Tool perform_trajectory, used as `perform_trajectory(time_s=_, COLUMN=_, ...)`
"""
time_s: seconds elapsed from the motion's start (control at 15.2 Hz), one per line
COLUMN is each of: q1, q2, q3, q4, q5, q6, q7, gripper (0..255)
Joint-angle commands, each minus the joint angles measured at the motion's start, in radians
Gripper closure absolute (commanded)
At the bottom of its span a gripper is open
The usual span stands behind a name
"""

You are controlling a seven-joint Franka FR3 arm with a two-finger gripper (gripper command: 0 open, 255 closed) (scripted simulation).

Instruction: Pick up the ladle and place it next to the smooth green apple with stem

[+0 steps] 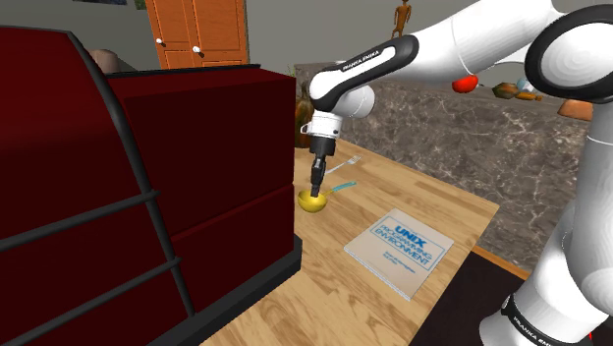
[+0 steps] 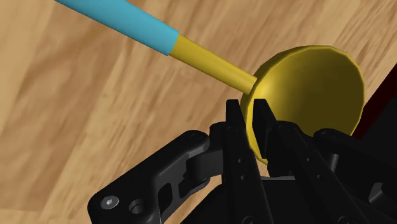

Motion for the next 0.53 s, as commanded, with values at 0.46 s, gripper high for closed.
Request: perform_trajectory(time_s=0.46, q1=-0.002, q2=-0.048, q3=-0.005, q4=0.055, q5=-0.019, q6=-0.095, q7=0.041, gripper=255)
